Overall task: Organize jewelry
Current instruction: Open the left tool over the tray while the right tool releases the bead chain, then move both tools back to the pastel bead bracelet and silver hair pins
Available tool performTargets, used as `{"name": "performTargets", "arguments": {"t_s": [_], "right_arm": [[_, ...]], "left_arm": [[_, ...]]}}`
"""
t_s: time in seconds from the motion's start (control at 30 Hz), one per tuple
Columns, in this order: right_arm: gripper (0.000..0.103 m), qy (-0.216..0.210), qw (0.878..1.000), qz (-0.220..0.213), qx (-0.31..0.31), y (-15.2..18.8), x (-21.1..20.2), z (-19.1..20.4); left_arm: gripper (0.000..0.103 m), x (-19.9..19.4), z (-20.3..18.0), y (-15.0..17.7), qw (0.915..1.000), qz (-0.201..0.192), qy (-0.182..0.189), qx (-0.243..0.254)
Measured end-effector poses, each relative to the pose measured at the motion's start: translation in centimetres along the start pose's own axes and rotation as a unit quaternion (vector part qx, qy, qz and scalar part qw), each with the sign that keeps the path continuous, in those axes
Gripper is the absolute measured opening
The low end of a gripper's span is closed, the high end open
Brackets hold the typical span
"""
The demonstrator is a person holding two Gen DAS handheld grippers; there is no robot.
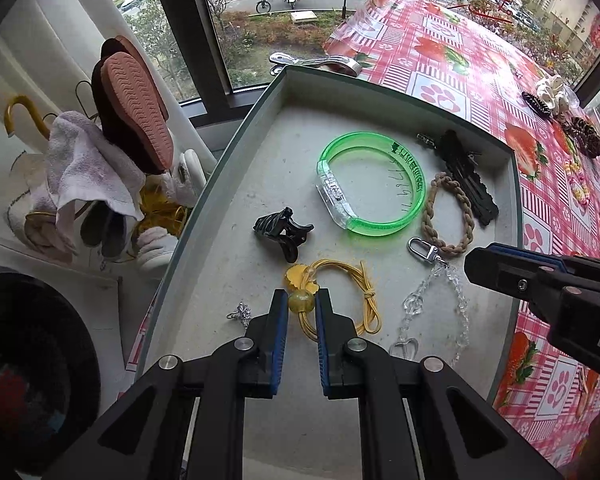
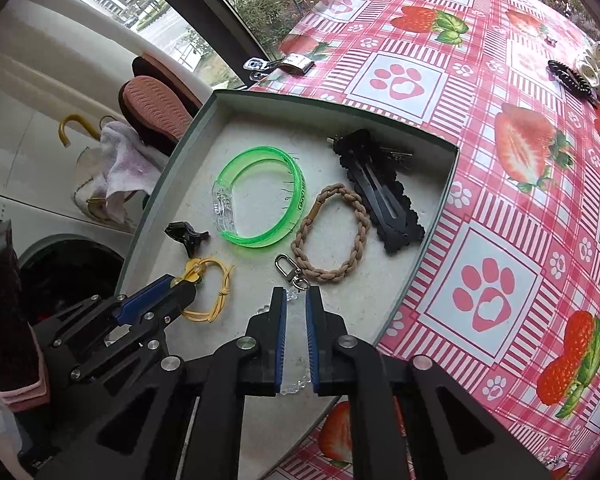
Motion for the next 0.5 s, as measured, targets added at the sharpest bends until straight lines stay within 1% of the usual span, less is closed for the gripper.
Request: {"name": "performTargets", "arguments": {"t_s": [0.03,0.07,0.1,0.23,0.27,0.3,0.33,0.37,0.4,0.43,0.5], "right_arm": [[0.03,-0.004,1.0,-0.004,0.003,-0.1,-0.5,-0.1],[0.045,-0.008,1.0,-0.009,0.006,-0.1,-0.9,-0.1],[0.051,-0.012,1.0,-0.015,0.01,-0.2,-1.3,-0.1],[0.052,-0.019,0.999,-0.03,0.027,-0.3,-2.8,-0.6],[0.053,-0.019,0.999,-0.032,0.032,-0.2,-3.1,-0.9],[0.054,-0.019,0.999,-0.034,0.036,0.0,-3.4,-1.2],[0.054,-0.019,0.998,-0.037,0.04,0.1,-3.7,-1.4],[0.054,-0.018,0.998,-0.04,0.044,0.2,-4.0,-1.6],[0.054,-0.017,0.998,-0.042,0.048,0.4,-4.4,-2.1],[0.055,-0.016,0.998,-0.043,0.053,0.6,-4.7,-2.4],[0.062,-0.015,0.997,-0.047,0.063,1.0,-5.3,-3.1]], "left_arm": [[0.02,-0.1,0.0,0.0,1.0,0.0,0.0,0.001],[0.02,-0.2,-0.1,0.1,1.0,0.0,0.0,0.001],[0.02,-0.3,-0.1,0.1,1.0,0.001,-0.002,0.003],[0.02,-0.9,-0.4,0.3,1.0,-0.001,-0.006,0.005],[0.03,-1.0,-0.4,0.3,1.0,-0.002,-0.007,0.006],[0.073,-1.2,-0.5,0.2,0.9999,-0.004,-0.008,0.006],[0.096,-1.6,-0.5,0.2,0.9999,-0.01,-0.013,0.005],[0.103,-2.2,-0.4,0.0,0.9994,-0.028,-0.021,0.002],[0.103,-2.7,-0.5,-0.2,0.999,-0.039,-0.022,0.006],[0.103,-2.9,-0.8,-0.3,0.9991,-0.036,-0.02,0.013],[0.103,-3.1,-1.2,-0.3,0.9991,-0.032,-0.021,0.018]]}}
Point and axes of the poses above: each gripper's, at about its wrist camera, not at the fingertips, and x roughly the way its jaws point, z to its left, y to its underside, the point moved 8 cm from there along x, roughly the way its jaws point, and after that the axes turned 6 degrees about y, right-handed, at the moved point
